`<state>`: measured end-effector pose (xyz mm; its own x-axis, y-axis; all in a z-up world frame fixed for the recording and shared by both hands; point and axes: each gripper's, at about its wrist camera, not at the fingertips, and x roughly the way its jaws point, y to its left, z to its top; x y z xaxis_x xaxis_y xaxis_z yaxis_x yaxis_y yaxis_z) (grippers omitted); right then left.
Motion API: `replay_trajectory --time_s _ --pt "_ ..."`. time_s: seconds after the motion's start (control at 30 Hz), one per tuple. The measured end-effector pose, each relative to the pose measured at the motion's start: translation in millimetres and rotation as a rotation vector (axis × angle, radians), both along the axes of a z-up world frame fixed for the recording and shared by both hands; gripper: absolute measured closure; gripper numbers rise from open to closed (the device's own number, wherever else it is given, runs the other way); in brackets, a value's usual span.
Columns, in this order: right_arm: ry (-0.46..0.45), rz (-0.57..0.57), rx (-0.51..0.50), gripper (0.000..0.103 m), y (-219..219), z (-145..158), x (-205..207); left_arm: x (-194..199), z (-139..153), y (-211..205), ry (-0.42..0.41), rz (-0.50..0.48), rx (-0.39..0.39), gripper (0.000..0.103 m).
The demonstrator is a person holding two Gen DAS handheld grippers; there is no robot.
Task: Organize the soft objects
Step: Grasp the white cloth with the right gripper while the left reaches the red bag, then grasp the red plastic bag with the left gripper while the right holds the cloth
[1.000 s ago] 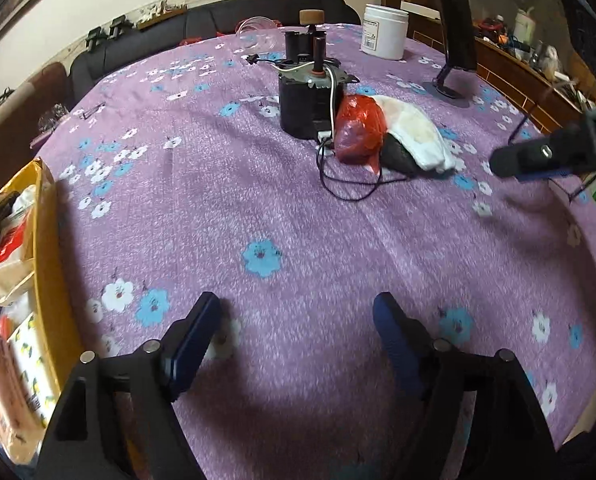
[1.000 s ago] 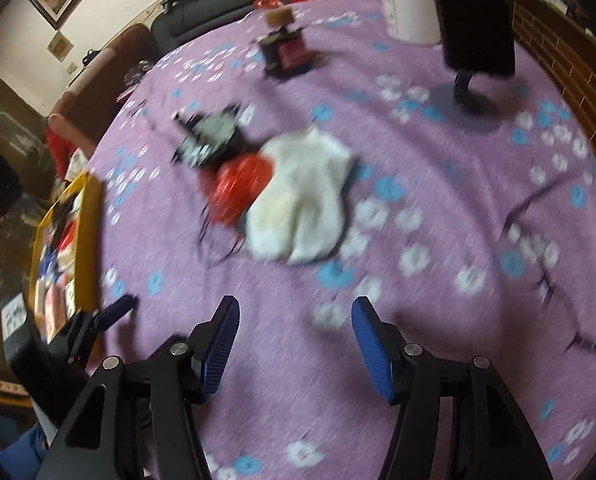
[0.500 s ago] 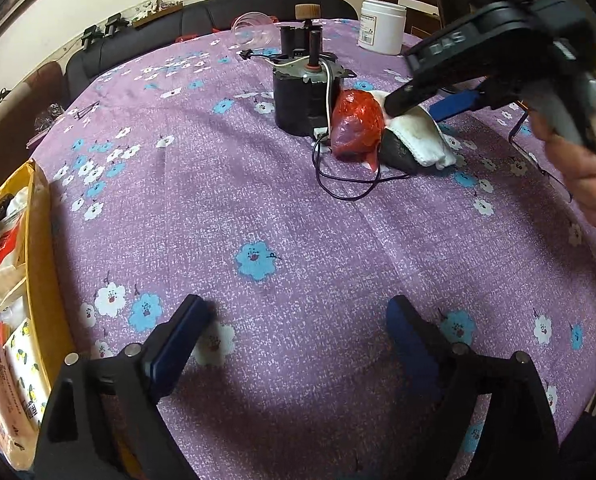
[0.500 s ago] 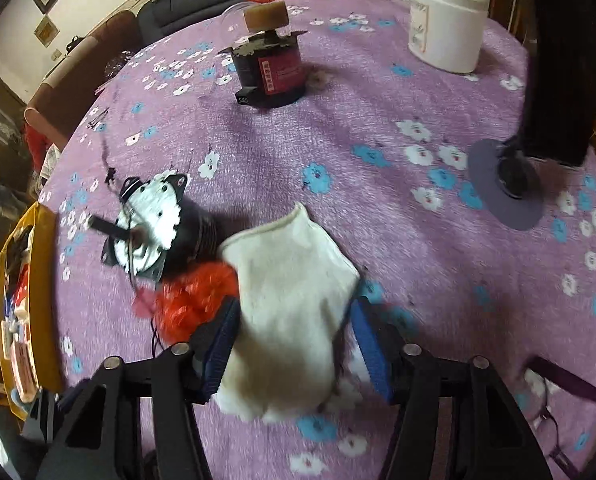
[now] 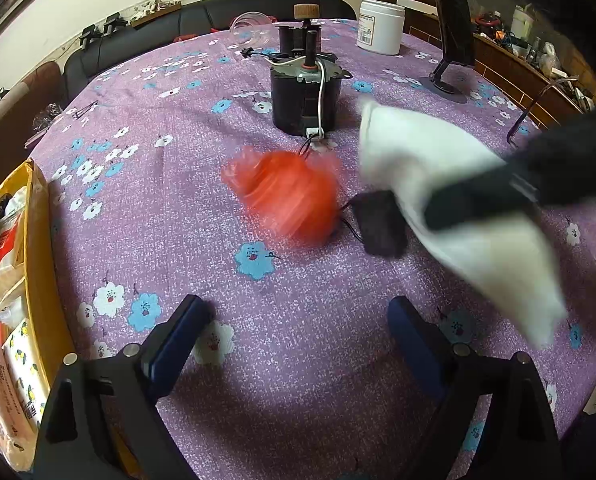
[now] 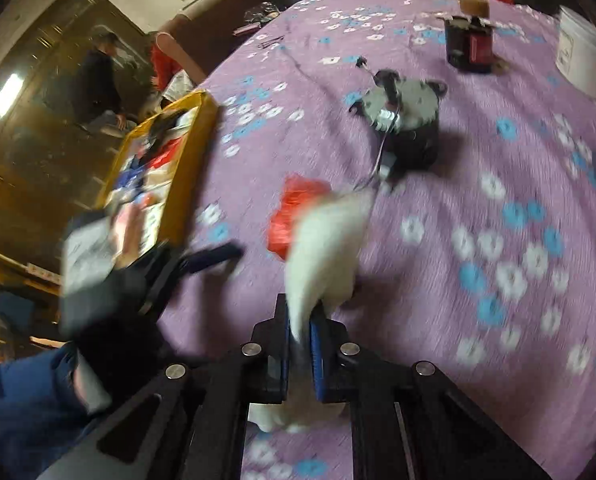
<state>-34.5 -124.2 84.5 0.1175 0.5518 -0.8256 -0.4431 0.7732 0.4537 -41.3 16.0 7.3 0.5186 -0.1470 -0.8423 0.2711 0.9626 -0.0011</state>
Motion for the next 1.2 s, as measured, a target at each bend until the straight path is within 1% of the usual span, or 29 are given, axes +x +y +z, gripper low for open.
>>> replay_trajectory --time_s 0.13,0.17,0.23,0.3,0.37,0.47,0.53,0.57,0.63,0.67,0.73,0.77,0.83,1.0,1.2 --pt "0.024 -0.183 0.001 0.093 -44 -8 -7 -1 0 0 0.0 0.0 -0.002 0.01" --pt "0.029 -0.232 -0.012 0.093 -57 -12 -10 0 0 0 0.0 -0.001 -0.003 0.01" --pt "0.027 -0.293 -0.056 0.093 -72 -17 -15 -1 1 0 0.001 0.0 -0.009 0.01" --pt "0.034 -0.334 -0.082 0.093 -83 -23 -21 -2 2 1 0.002 -0.001 -0.014 0.01" --pt "0.048 -0.365 -0.077 0.093 -92 -27 -29 -3 5 2 0.0 0.011 -0.023 0.01" --pt "0.057 -0.378 -0.086 0.093 -98 -34 -36 -1 11 5 -0.004 0.022 -0.059 0.01" --pt "0.058 -0.377 -0.106 0.093 -97 -38 -38 5 12 4 -0.004 0.028 -0.036 0.01" --pt "0.057 -0.373 -0.108 0.093 -97 -39 -43 10 10 4 0.011 0.037 -0.023 0.011" --pt "0.048 -0.366 -0.118 0.093 -98 -37 -45 18 5 6 0.046 0.049 -0.03 0.026" --pt "0.048 -0.366 -0.124 0.093 -98 -37 -45 21 7 6 0.036 0.054 -0.019 0.031" --pt "0.054 -0.371 -0.122 0.092 -96 -40 -45 26 8 6 0.035 0.048 -0.017 0.05" --pt "0.053 -0.37 -0.123 0.092 -95 -40 -45 28 9 6 0.038 0.048 -0.024 0.052" --pt "0.054 -0.369 -0.122 0.092 -94 -41 -44 30 11 7 0.044 0.054 -0.041 0.061" --pt "0.053 -0.368 -0.121 0.092 -90 -43 -42 21 13 2 0.047 0.043 -0.045 0.062" --pt "0.049 -0.357 -0.137 0.092 -88 -42 -41 7 22 -9 0.016 0.011 -0.03 0.062"
